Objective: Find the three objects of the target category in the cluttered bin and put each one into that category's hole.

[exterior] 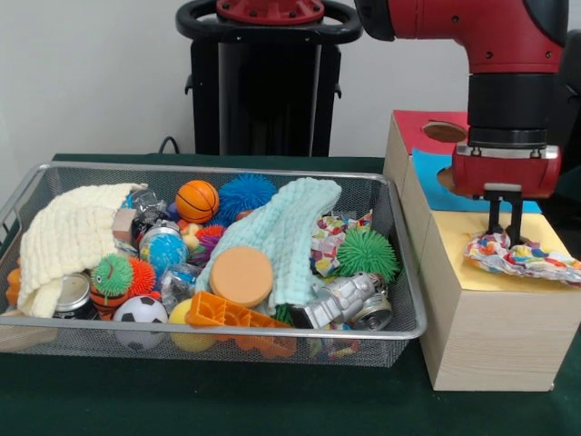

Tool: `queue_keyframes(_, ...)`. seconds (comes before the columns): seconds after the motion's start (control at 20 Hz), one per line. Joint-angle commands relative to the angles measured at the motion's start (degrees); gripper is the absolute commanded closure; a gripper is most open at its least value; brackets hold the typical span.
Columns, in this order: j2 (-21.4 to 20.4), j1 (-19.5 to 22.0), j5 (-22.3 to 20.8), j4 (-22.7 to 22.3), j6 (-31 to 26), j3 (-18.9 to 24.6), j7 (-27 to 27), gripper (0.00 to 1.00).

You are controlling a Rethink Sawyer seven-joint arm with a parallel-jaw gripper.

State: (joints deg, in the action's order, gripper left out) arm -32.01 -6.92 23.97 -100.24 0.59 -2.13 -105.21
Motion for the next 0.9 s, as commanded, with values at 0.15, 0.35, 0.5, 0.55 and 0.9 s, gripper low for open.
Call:
queue_keyframes(0.15,4.88,-7.12,0.98,-18.19,-8.65,1.32,-14.19,1.0)
queue_keyframes(0.35,4.98,-8.25,0.36,-17.75,-6.99,0.11,-12.34,1.0)
queue_keyframes(0.5,4.65,-3.74,-3.91,-18.07,-5.23,4.3,-7.53,1.0)
queue_keyframes(0.55,4.55,-3.23,-4.48,-18.2,-4.76,4.85,-7.02,1.0)
queue_keyframes(0.9,4.51,-3.59,-6.36,-17.08,-5.51,4.34,-5.69,1.0)
